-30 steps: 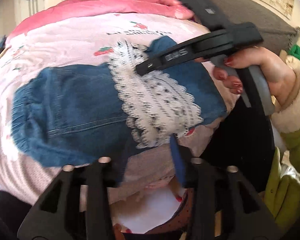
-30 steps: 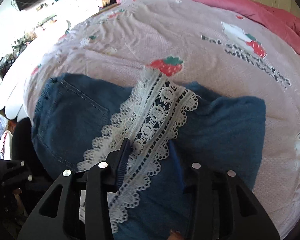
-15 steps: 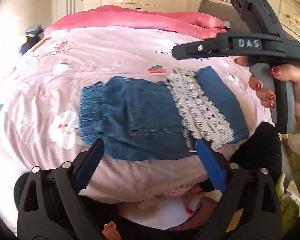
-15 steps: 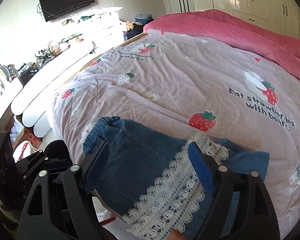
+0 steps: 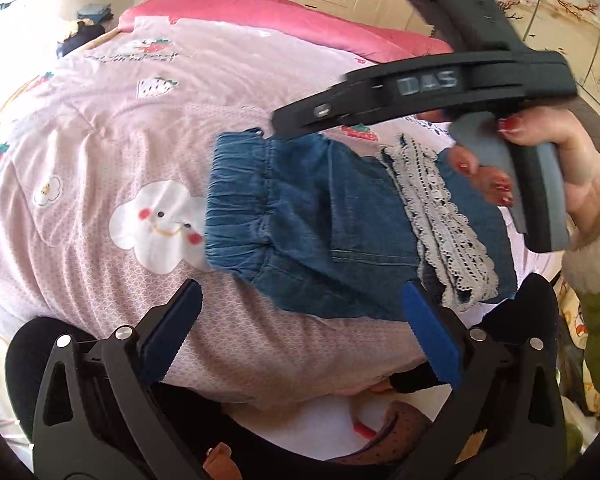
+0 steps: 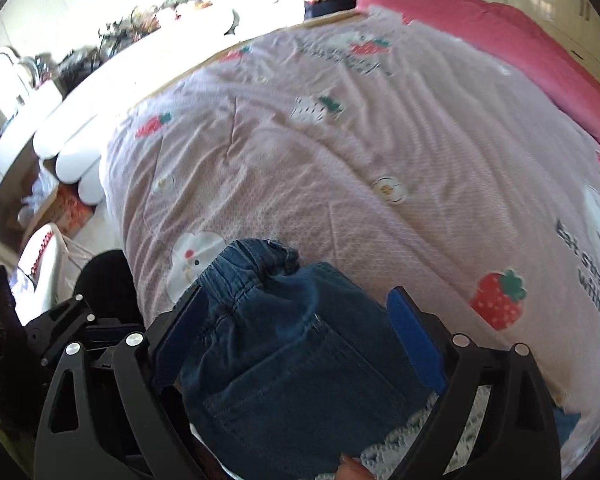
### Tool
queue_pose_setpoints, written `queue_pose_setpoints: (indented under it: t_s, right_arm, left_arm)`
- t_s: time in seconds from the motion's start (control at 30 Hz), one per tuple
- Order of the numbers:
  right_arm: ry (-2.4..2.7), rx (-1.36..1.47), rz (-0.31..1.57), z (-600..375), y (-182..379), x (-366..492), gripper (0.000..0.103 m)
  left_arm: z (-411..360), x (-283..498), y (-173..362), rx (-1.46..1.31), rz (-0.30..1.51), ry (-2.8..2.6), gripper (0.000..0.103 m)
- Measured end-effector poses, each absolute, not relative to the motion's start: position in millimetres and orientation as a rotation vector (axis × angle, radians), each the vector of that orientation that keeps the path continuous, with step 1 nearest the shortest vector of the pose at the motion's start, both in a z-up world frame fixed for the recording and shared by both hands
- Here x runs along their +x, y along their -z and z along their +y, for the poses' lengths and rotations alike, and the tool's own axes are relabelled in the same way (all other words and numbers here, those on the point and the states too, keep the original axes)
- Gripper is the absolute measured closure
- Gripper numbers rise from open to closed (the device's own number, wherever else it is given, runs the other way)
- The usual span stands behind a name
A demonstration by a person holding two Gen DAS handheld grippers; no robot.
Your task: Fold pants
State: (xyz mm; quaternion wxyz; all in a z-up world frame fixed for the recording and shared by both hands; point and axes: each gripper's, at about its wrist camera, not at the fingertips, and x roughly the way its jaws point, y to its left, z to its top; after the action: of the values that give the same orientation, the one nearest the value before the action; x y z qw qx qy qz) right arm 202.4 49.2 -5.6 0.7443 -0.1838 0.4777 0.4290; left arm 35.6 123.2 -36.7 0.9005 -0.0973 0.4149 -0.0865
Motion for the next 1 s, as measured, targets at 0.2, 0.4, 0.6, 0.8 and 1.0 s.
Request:
queue_pose_setpoints:
  t_s: [0.2, 0.4, 0.6, 0.8, 1.0]
  right_arm:
    - [-1.004, -0.444, 1.199, 84, 43, 213, 0.046]
    - [-1.035, -0.317, 1.227, 70, 39, 219, 0.067]
    - [-1.101, -0.200, 1.132, 31, -1, 218, 0.070]
    - [-1.092, -0.140, 1.033, -17, -33, 222, 0.070]
    - [-1.047, -0.093, 0.975, -86, -49, 229, 0.070]
  left_arm:
    - [134, 44, 46, -0.253, 0.866, 0.173, 0.010]
    - [141, 52, 54, -0.348, 0.846, 0.193, 0.010]
    - [147, 69, 49, -0.520, 0.803, 0.290, 0.053]
    - [112, 81, 18, -0.465, 0.765, 0.385, 0.064]
    - [60, 91, -4, -0.354, 0.752, 0.436, 0.064]
